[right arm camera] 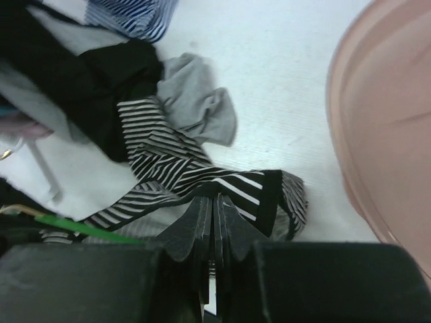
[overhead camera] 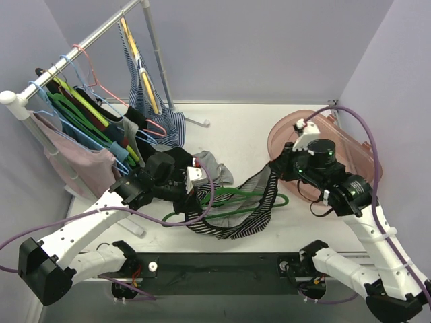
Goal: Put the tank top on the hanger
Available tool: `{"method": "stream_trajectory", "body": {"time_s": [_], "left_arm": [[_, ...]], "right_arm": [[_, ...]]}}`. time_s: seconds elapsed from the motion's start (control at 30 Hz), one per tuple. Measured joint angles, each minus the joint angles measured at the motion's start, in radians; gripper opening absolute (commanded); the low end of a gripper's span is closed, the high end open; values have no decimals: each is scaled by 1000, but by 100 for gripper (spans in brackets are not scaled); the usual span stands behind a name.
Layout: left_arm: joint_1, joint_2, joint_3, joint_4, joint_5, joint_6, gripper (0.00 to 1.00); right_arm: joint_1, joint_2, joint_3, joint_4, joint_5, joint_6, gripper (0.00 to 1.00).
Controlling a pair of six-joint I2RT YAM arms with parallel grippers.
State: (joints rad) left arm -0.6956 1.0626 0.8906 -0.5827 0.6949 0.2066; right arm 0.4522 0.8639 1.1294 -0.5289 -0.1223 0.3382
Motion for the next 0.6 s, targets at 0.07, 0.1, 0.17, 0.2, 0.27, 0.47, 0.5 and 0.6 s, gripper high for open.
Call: {"method": "stream_trajectory", "body": {"time_s": [0.07, 0.1, 0.17, 0.2, 0.27, 0.47, 0.5, 0.6], "left_arm": [[-4, 0, 2, 2, -14, -3, 0], [-4, 0, 5, 2, -23, -5, 0], [-4, 0, 14, 3, -39, -11, 0], [-4, 0, 22, 3, -45, -12, 0], [-4, 0, 44, 3, -55, -11, 0], [-6, -14, 110, -17, -48, 6, 0], [-11, -18, 119, -22, -42, 9, 0], [-42, -19, 159, -46, -28, 16, 0]], "right_arm": [[73, 30, 15, 9, -7, -7, 2], [117, 42, 24, 8, -11, -13, 10], [190, 55, 42, 4, -15, -29, 17], [211, 57, 55, -6, -16, -34, 32], [223, 56, 80, -29, -9, -49, 48], [224, 28, 175, -128, 31, -139, 64], [224, 26, 200, -140, 24, -161, 65], [223, 37, 279, -154, -34, -217, 66]]}}
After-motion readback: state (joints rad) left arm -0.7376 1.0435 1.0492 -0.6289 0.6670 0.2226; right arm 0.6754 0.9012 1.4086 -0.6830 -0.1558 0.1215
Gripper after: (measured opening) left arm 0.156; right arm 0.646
